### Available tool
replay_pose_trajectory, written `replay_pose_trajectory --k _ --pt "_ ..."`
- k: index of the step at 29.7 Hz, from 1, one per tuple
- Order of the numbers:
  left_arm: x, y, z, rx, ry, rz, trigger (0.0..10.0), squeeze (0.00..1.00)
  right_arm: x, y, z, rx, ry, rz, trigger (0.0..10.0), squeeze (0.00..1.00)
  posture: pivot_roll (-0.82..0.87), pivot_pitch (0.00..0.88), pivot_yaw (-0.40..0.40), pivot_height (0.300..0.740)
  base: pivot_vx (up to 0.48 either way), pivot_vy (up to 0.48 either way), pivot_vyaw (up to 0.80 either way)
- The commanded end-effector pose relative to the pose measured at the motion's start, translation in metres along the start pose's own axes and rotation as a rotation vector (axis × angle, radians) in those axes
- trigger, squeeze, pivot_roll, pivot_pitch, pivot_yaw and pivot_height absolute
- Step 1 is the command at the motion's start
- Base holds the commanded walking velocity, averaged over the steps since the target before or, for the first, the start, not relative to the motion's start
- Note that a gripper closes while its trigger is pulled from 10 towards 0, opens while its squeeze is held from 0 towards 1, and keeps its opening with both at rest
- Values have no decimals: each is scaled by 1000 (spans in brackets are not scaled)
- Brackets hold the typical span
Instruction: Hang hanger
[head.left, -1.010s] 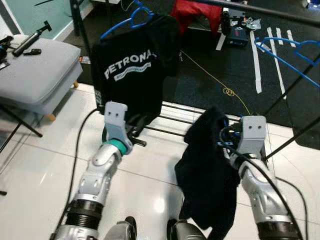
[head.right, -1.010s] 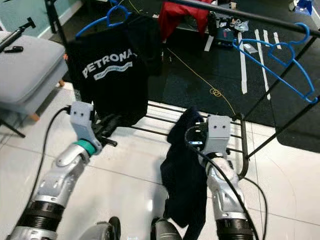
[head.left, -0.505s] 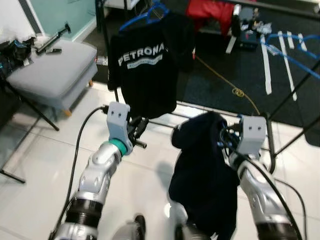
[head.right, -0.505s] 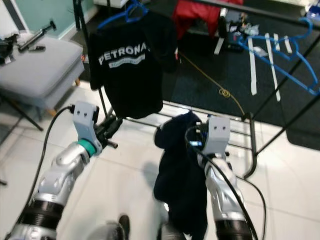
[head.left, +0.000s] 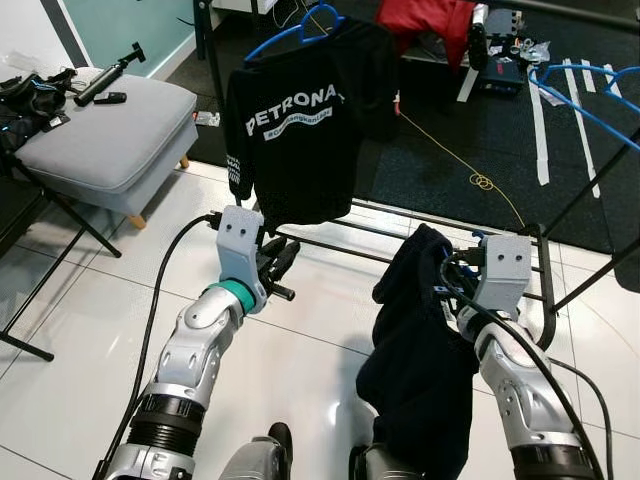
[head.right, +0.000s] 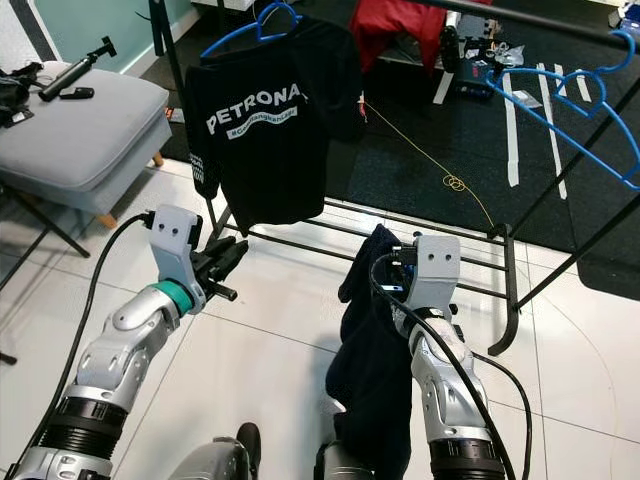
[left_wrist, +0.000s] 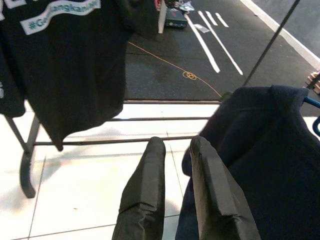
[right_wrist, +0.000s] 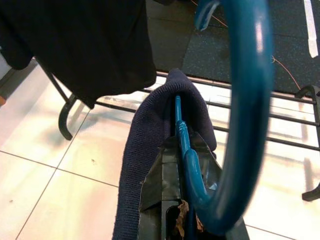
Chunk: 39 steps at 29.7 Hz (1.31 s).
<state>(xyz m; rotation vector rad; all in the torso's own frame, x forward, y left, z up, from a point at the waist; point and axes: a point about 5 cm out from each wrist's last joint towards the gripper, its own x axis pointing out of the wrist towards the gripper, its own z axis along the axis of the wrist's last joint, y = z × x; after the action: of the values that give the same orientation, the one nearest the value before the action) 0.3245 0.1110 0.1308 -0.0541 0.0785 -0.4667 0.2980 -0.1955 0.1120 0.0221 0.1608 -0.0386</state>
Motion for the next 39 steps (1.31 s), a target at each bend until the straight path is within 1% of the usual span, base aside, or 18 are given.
replay_pose_trajectory --k 1,4,25,27,33,39 --pt "-2 -1 -8 -2 37 -7 10000 0 -1 -3 2 10 -14 -12 10000 0 -77 82 40 740 0 0 0" --pt "-2 -1 -8 -3 37 -9 10000 0 -1 -3 2 10 -14 -12 10000 0 -77 82 40 740 0 0 0" --pt "-3 -2 -8 -8 35 -17 10000 0 1 1 2 16 -18 1 10000 0 -70 72 40 740 0 333 0" --pt "-3 -3 -7 32 47 -37 10000 0 0 1 2 21 -18 -4 10000 0 -69 71 45 740 0 -240 0" --pt "-3 -1 -6 55 55 -37 10000 0 0 0 2 25 -20 -10 10000 0 -67 72 50 740 0 -480 0" --pt "-3 -1 -7 60 68 -47 10000 0 -1 -1 0 30 -18 -18 10000 0 -66 74 54 740 0 -480 0"
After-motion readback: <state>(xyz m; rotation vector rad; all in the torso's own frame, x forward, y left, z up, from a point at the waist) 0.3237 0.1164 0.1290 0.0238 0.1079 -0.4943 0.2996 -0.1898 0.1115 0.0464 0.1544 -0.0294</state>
